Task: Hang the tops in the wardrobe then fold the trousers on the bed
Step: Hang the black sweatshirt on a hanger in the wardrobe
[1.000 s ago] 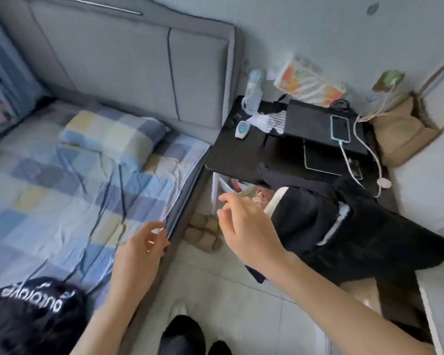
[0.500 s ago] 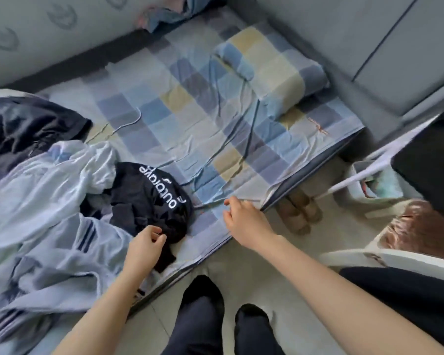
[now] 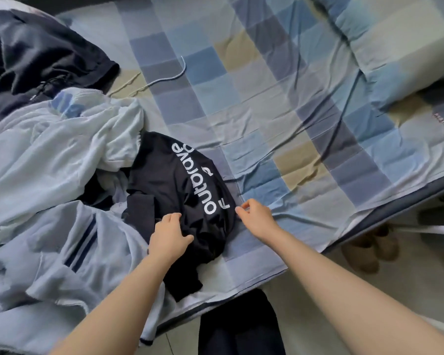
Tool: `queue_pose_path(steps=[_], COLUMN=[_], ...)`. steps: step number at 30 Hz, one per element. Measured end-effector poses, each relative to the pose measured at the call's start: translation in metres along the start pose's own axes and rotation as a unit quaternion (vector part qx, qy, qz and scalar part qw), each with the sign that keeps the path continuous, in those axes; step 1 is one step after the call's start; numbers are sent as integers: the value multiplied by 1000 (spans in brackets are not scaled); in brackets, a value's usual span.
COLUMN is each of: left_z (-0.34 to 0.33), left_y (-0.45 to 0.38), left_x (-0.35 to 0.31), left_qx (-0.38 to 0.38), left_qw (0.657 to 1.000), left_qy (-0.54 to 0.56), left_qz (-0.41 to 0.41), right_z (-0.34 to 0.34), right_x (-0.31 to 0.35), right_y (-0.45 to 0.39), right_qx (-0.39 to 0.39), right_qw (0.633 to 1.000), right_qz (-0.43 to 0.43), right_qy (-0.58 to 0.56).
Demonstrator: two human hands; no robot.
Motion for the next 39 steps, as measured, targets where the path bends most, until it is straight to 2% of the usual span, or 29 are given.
queue_pose_path(steps=[2, 4, 9, 13, 16, 19, 23, 28, 32, 35, 39], left_z=[-17, -32, -49, -56, -52, -45, -30, -4, 25, 49, 77], left_y=[-22, -40, -58, -58, -49, -34, -8, 43, 80, 104, 136], left_x=[3, 16, 40, 57, 60, 54, 46, 23, -1, -22, -56], left_qx=[0, -5, -54, -63, -95, -104, -126, -131, -116, -71, -26], left_qw=[998, 997, 988, 958, 947, 945, 933, 903, 912, 924, 920], left_qy=[-61, -56, 88, 216, 255, 277, 322, 398, 388, 372, 386], left_qz=[4, 49, 116, 178, 171, 138, 103, 90, 66, 62, 70], right_z=[-19, -38, -75, -100, -115, -106, -69, 4, 82, 134, 193], right_x=[-6, -13, -26, -27, -28, -9, 18, 61, 106, 137, 160], right_y=[-35, -67, -108, -118, -121, -101, -61, 2, 71, 134, 212], right_qx=[7, 11, 39, 60, 72, 67, 39, 30, -30, -63, -100], right_qw=[1000, 1000, 997, 990, 981, 975, 969, 931, 929, 928, 921], right_qz=[-9, -15, -71, -105, -117, -78, -1, 68, 159, 227, 271], right_qy=[-3, 12, -10, -69, -137, -198, -243, -358, -334, -291, -261])
Point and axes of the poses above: each hand's wrist, its own y-axis away from the middle knuckle, its own z-axis out of the back of the hand, x = y × z, the point moved 5 cm from there along -y, towards the middle knuckle, and after that the axes turned 6 degrees about y, right-handed, at the moved point
